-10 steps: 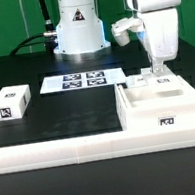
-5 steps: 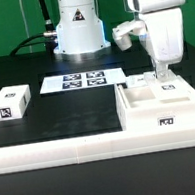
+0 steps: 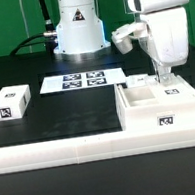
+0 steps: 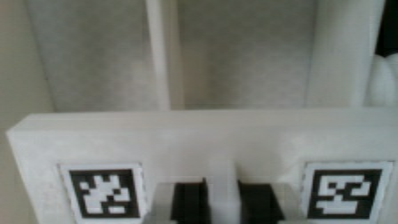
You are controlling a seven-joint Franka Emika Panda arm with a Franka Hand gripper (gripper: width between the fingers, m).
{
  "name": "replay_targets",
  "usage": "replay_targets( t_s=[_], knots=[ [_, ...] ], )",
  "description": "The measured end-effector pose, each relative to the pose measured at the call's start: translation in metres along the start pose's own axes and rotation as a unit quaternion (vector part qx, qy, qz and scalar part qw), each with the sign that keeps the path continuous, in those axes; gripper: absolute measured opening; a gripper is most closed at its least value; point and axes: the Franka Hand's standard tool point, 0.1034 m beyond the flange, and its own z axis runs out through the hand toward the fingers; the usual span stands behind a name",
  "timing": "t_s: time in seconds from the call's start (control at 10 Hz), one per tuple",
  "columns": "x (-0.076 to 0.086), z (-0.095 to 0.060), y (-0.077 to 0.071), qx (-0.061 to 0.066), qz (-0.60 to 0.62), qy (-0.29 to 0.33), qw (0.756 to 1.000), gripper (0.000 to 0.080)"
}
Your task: Assemble cabinet
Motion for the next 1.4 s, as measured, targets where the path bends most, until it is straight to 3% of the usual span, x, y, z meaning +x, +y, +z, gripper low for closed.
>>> replay_targets(
  t_s=[0.2, 0.3, 0.4, 0.5, 0.6, 0.7, 0.8, 1.1, 1.4],
  knots=[
    [0.000, 0.000, 0.000, 0.000, 0.000, 0.000, 1.000, 0.0071],
    [0.000, 0.000, 0.000, 0.000, 0.000, 0.000, 1.000, 0.0294],
    [0.000, 0.000, 0.000, 0.000, 0.000, 0.000, 1.000, 0.0294],
    [0.000, 0.000, 0.000, 0.000, 0.000, 0.000, 1.000, 0.0478],
    [0.000, 0.000, 0.000, 0.000, 0.000, 0.000, 1.000, 0.0612],
    [0.000, 0.000, 0.000, 0.000, 0.000, 0.000, 1.000, 0.0612],
    [0.000, 0.000, 0.000, 0.000, 0.000, 0.000, 1.000, 0.0752],
    [0.000, -0.001, -0.001, 0.000, 0.002, -0.001, 1.000, 0.0797],
    [0.005, -0.027, -0.018, -0.007, 0.012, -0.008, 1.000, 0.0797]
  ],
)
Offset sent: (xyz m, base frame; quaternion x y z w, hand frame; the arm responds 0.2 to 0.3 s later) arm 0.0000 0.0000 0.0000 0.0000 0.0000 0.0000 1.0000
